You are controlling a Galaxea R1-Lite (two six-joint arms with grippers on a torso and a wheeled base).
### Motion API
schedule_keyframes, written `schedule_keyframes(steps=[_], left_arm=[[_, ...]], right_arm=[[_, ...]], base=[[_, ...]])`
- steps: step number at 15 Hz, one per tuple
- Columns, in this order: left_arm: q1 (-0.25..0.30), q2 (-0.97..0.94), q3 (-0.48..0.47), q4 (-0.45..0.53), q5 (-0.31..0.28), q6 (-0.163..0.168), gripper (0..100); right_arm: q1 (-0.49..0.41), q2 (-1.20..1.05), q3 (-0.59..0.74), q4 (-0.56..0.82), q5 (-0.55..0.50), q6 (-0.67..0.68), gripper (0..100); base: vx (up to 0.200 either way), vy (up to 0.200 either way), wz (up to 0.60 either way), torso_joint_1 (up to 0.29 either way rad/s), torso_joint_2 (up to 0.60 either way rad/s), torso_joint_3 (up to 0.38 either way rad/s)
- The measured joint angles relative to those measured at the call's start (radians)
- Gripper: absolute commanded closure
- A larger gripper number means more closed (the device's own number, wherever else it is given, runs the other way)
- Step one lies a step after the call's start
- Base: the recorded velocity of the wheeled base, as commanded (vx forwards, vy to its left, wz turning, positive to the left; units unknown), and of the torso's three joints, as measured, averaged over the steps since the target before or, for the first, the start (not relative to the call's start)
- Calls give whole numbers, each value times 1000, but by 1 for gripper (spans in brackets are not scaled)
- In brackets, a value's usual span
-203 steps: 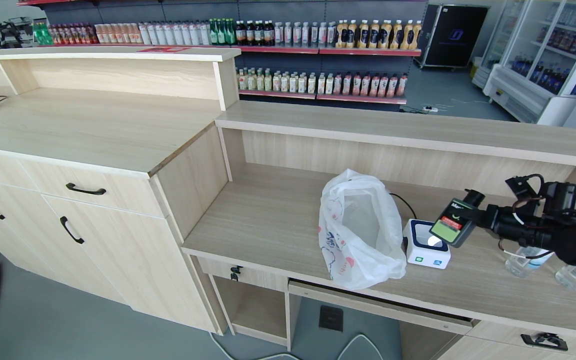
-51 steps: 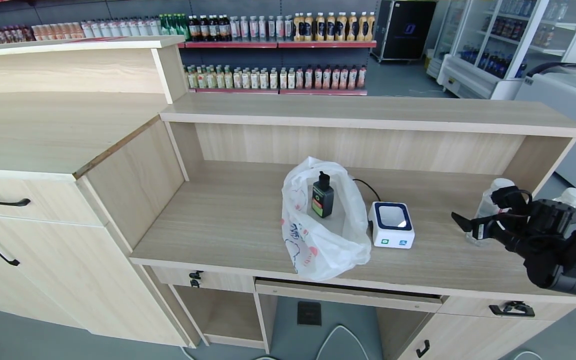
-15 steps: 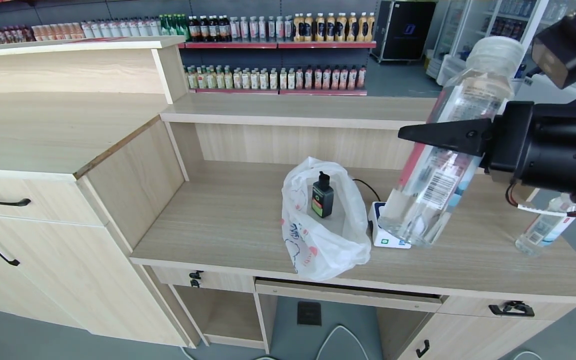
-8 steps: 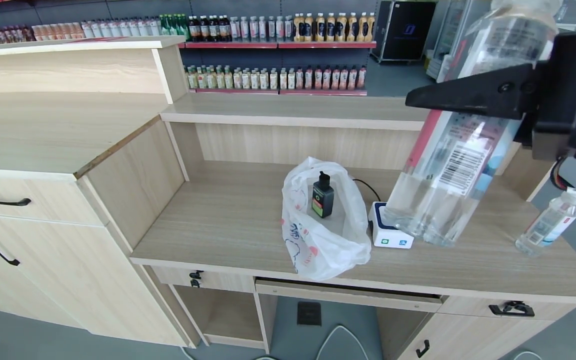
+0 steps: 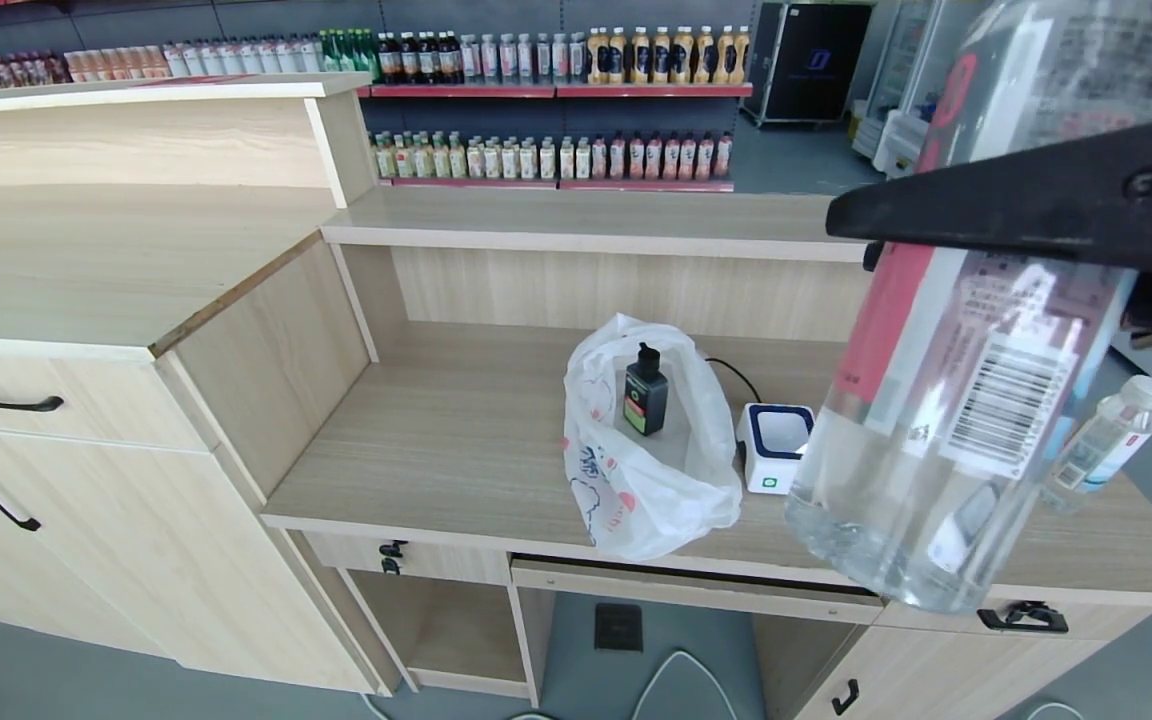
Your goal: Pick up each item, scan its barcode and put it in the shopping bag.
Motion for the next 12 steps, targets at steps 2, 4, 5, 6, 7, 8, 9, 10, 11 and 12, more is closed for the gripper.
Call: schedule_keyframes(steps=[2, 4, 5, 6, 7, 8, 9, 10, 11, 12], left_arm=[[0, 0, 0, 0, 0, 0, 0], [0, 0, 0, 0, 0, 0, 0], [0, 0, 0, 0, 0, 0, 0], [1, 0, 0, 0, 0, 0, 0], [1, 0, 0, 0, 0, 0, 0], [1, 0, 0, 0, 0, 0, 0], [0, 0, 0, 0, 0, 0, 0], [0, 0, 0, 0, 0, 0, 0], [0, 0, 0, 0, 0, 0, 0], [0, 0, 0, 0, 0, 0, 0]], right_arm=[[9, -19, 4, 17, 1, 1, 100], [12, -31, 5, 17, 0, 0, 100], [12, -36, 5, 17, -1, 0, 100], [12, -42, 5, 19, 0, 0, 100], [11, -46, 7, 18, 0, 0, 100], [11, -49, 10, 18, 0, 0, 100], [11, -51, 12, 17, 0, 1, 100], [11, -53, 15, 17, 0, 1, 100], [11, -54, 20, 16, -1, 1, 100], [9, -57, 27, 18, -2, 0, 100]], base=[[0, 0, 0, 0, 0, 0], [0, 0, 0, 0, 0, 0], [0, 0, 0, 0, 0, 0], [0, 0, 0, 0, 0, 0], [0, 0, 0, 0, 0, 0], [0, 0, 0, 0, 0, 0], [0, 0, 0, 0, 0, 0], [0, 0, 0, 0, 0, 0], [0, 0, 0, 0, 0, 0], [0, 0, 0, 0, 0, 0]])
